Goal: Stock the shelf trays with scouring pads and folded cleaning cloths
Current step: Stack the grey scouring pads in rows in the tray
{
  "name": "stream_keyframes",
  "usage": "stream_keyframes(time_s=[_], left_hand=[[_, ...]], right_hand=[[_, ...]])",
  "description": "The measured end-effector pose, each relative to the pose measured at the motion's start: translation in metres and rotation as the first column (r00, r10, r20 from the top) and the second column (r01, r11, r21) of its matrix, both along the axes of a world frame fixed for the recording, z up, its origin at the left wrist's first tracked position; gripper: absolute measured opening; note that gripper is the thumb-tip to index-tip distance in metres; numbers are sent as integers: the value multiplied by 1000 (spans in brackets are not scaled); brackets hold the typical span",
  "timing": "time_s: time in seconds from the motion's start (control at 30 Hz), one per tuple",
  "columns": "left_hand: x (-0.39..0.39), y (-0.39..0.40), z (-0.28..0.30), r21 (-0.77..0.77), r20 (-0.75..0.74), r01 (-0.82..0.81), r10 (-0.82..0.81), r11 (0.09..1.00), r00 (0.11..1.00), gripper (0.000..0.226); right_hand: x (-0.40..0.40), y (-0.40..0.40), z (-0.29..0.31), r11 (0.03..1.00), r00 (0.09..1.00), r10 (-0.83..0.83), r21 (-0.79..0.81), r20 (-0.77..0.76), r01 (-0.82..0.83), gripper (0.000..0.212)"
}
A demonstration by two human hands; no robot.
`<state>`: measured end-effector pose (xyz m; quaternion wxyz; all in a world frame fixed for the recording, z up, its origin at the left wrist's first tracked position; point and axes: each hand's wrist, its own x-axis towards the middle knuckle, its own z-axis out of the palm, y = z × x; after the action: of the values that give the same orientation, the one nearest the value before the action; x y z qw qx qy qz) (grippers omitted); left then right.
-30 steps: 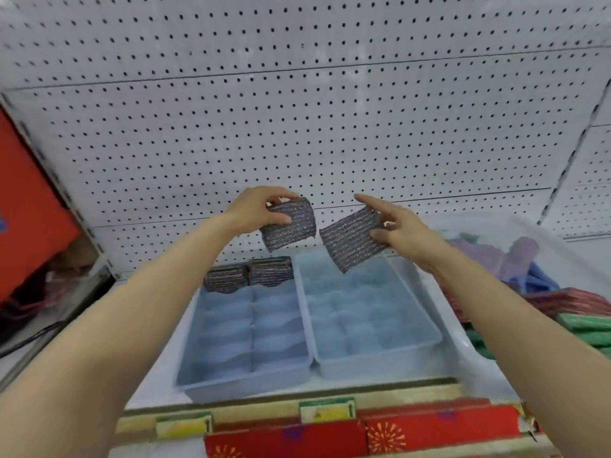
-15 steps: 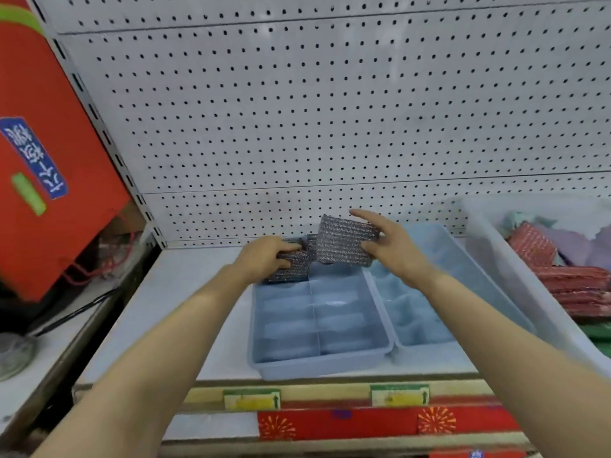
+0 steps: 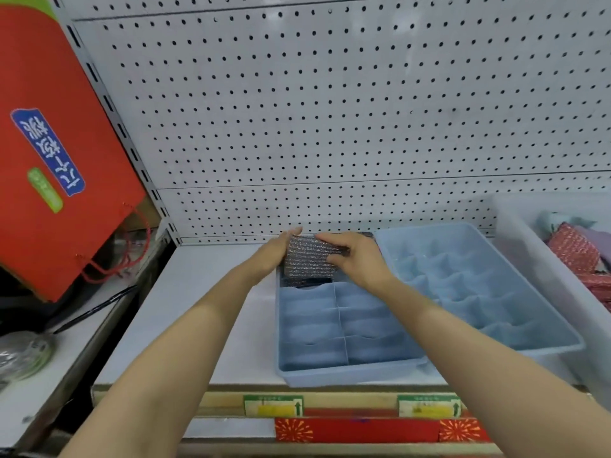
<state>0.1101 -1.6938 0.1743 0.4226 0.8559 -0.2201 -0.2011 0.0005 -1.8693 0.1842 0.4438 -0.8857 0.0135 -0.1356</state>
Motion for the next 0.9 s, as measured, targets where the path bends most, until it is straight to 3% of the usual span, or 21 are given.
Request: stream_keyframes(time_s=[0.07, 0.13, 0.2, 0.23, 0.3, 0.43, 0.57, 0.7, 0.9], left_hand=[[-5, 4, 15, -260, -127, -91, 60, 961, 990, 57], [-11, 6, 22, -297, -55, -49, 34, 954, 998, 52], [-15, 6, 17, -24, 156, 133, -128, 991, 979, 56], [-17, 6, 14, 187, 258, 201, -246, 962, 934, 66], [-19, 4, -1, 524, 385, 186, -425, 831, 819, 83], [-27, -3, -22, 715, 370, 62, -452, 696, 812, 91], [-37, -14, -8, 772, 353, 23, -458, 635, 816, 85], [-42, -33, 17, 724, 475, -29, -468, 689, 745, 76], [-85, -127, 75, 677, 525, 126, -597, 725, 607, 68]], right_hand=[[8, 8, -7, 987, 1000, -3, -158, 9, 4, 48], [11, 13, -19, 960, 1000, 14, -279, -2, -14, 47], [12, 17, -29, 942, 999, 28, -334, -20, -33, 46], [11, 18, -34, 927, 1000, 19, -374, -6, -19, 47], [12, 18, -47, 849, 996, -15, -525, 86, 58, 55], [13, 18, -63, 661, 992, 2, -744, 127, 93, 73], [5, 12, -55, 674, 992, 34, -735, 121, 66, 63], [-14, -19, -25, 687, 974, -66, -698, 219, 203, 55], [-86, -112, 34, 616, 920, -314, -686, 236, 386, 59]])
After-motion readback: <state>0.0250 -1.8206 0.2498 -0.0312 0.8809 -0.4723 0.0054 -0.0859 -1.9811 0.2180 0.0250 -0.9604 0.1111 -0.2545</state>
